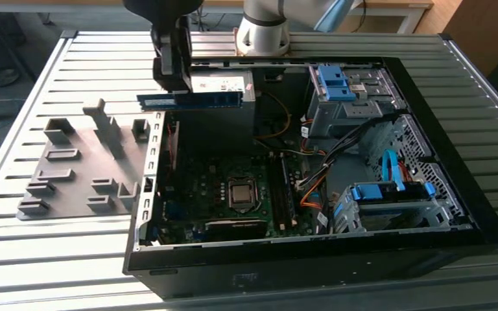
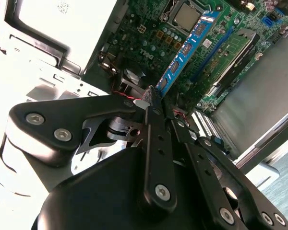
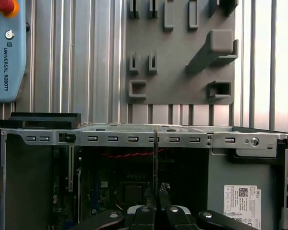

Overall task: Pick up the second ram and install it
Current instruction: 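Pick up the second ram and move it above second insertion slot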

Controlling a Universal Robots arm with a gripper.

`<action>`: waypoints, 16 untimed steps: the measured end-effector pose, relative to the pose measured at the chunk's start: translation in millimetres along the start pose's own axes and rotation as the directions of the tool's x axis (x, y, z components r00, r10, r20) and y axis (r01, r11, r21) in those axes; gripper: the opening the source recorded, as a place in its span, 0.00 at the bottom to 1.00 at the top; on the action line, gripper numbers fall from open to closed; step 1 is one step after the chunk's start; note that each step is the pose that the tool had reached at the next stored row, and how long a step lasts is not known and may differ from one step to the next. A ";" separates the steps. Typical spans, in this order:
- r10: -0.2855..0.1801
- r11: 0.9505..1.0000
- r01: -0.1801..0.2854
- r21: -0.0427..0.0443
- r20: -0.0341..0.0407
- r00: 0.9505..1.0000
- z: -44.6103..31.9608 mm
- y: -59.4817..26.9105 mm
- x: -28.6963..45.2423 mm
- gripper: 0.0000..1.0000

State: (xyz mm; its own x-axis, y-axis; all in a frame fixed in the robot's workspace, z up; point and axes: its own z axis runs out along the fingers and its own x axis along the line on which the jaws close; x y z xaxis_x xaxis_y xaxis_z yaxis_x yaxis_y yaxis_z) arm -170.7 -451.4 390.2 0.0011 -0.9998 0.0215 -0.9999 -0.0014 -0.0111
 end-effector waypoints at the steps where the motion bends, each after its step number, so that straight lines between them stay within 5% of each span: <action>1: 0.000 1.000 0.000 0.000 0.000 1.000 0.0 -0.6 0.0 0.14; 16: 0.000 1.000 0.000 0.000 0.000 1.000 0.3 -23.5 0.0 0.14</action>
State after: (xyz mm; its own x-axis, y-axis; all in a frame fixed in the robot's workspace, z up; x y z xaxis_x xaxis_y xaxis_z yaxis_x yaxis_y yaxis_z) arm -147.3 -451.4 390.1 0.0012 -0.9998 0.0214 -0.9999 -0.0014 -0.0111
